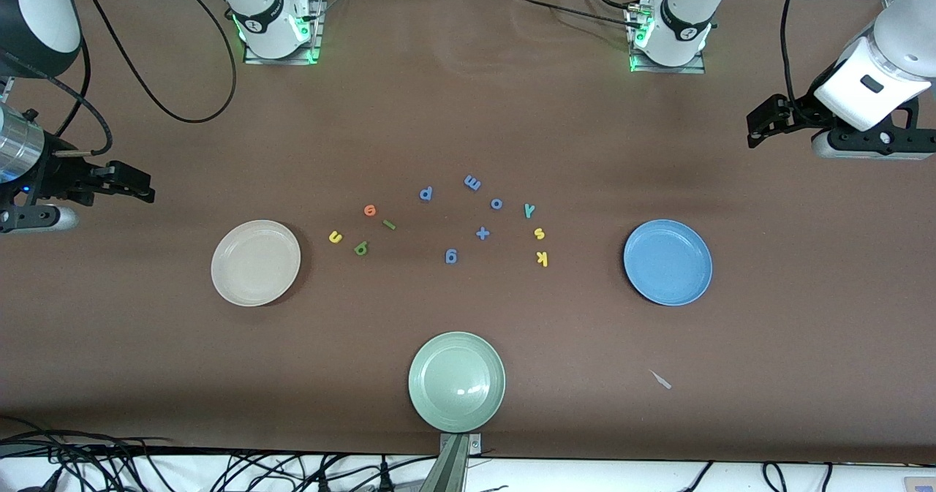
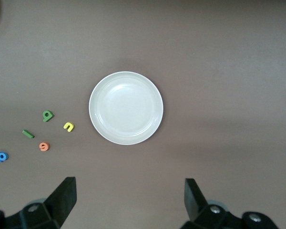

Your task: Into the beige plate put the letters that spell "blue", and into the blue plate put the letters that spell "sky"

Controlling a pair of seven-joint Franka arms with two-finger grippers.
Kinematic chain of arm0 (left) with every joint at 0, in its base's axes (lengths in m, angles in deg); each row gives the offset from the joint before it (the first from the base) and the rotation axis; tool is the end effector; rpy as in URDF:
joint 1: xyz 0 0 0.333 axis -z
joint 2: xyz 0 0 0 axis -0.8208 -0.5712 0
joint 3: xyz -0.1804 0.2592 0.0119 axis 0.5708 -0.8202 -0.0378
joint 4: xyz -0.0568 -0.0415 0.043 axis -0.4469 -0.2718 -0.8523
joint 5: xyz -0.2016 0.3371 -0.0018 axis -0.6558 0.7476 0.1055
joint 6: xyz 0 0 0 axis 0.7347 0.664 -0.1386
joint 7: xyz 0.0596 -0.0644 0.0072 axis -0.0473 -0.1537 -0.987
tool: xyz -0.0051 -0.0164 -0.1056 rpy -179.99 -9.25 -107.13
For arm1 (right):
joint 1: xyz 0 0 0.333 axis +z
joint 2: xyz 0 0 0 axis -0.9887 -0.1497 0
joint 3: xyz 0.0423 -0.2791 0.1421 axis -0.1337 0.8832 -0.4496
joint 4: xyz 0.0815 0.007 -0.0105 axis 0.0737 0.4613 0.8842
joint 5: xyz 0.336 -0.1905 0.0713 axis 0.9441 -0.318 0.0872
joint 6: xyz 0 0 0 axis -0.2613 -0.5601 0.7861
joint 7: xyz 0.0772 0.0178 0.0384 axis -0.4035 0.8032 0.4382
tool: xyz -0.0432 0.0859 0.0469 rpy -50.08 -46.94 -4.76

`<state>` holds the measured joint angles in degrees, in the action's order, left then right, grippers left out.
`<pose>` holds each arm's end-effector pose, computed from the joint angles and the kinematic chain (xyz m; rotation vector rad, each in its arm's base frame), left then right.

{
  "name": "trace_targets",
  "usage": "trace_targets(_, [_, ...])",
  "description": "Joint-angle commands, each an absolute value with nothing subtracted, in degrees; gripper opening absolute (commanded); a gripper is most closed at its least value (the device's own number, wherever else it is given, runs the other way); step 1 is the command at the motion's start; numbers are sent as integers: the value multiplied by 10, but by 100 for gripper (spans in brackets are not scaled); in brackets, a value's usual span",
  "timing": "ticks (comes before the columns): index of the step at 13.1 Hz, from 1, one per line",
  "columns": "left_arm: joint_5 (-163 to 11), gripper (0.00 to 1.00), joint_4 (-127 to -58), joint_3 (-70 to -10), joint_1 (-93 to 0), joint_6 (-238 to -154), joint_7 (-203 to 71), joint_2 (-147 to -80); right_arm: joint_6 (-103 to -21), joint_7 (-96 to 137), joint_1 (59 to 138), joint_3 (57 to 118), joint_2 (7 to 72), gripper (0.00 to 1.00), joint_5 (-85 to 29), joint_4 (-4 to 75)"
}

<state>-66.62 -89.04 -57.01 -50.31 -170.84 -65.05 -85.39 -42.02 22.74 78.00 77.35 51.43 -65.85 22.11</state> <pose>0.5379 -0.0597 0.5966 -3.1286 0.0246 0.0644 0.6208 0.0066 0.5475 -3.1318 -0.1012 0.0585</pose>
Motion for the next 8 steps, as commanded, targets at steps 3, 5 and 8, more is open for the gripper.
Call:
trace_targets(3, [-667,100,-873,-569,-502,-1694,-644,-861,-419,221,780,773,520,100,-666,230])
trace_targets(5, [-667,100,-873,-569,-502,-1694,-644,-861,-419,221,780,772,520,100,-666,229])
trace_targets(8, [-667,100,-873,-569,-497,-1694,-645,-861,-419,221,780,772,520,100,-665,227])
